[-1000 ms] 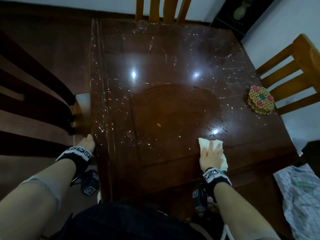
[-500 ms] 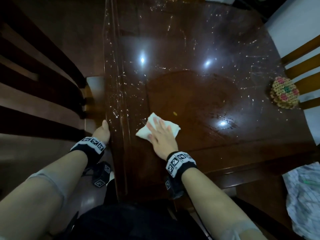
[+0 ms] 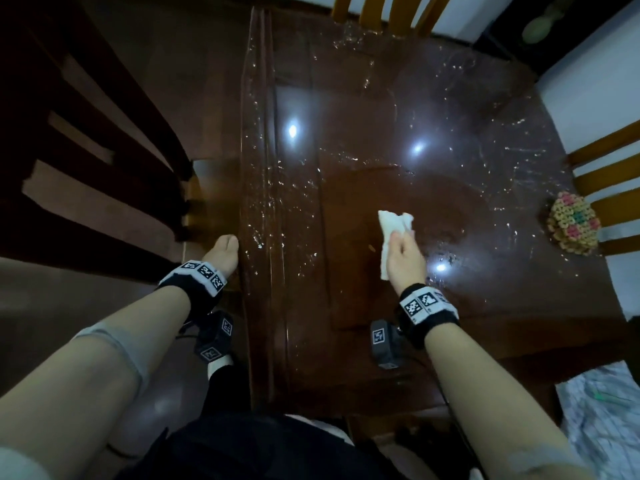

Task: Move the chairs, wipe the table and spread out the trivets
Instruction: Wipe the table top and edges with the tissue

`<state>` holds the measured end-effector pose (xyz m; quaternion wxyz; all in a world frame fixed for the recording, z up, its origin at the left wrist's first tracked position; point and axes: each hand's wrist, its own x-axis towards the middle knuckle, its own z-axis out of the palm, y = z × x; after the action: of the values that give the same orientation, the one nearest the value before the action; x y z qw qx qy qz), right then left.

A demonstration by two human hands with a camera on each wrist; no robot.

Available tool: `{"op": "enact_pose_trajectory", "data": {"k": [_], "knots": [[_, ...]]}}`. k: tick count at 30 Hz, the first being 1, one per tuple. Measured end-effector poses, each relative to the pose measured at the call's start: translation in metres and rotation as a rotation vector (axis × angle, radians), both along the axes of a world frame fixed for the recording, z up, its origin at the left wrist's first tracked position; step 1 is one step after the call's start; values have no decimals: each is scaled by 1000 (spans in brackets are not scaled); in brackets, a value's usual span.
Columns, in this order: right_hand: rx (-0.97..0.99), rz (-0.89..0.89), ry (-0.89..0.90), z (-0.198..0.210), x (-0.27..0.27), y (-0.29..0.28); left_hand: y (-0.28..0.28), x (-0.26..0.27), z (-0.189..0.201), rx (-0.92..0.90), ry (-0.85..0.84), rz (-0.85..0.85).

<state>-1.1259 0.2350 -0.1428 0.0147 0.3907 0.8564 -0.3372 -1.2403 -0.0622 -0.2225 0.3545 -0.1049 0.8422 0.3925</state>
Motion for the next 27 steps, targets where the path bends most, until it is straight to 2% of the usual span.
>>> {"op": "enact_pose_trajectory", "data": {"k": [4,6,9,12,15,20,23,27], "knots": [[155,209,-355,-21,-34,38,6,-24,-6,57,2,31],[197,255,-408,-28,-54,46,7,-39,-14,92,-1,68],[196,339,-402,-27,-91,59,14,-59,-10,81,33,106],[177,421,-374,-24,-129,71,23,-72,-6,15,87,76],[159,521,-346,-22,-170,79,25,-74,-17,1,129,64],[155,690,-300,-22,-226,66,24,-76,-17,-29,119,37],[162,760,-246,-24,-233,45,22,-79,-18,-86,111,-9],[156,874,-203,-23,-207,17,20,-81,-13,-92,111,-52]]}}
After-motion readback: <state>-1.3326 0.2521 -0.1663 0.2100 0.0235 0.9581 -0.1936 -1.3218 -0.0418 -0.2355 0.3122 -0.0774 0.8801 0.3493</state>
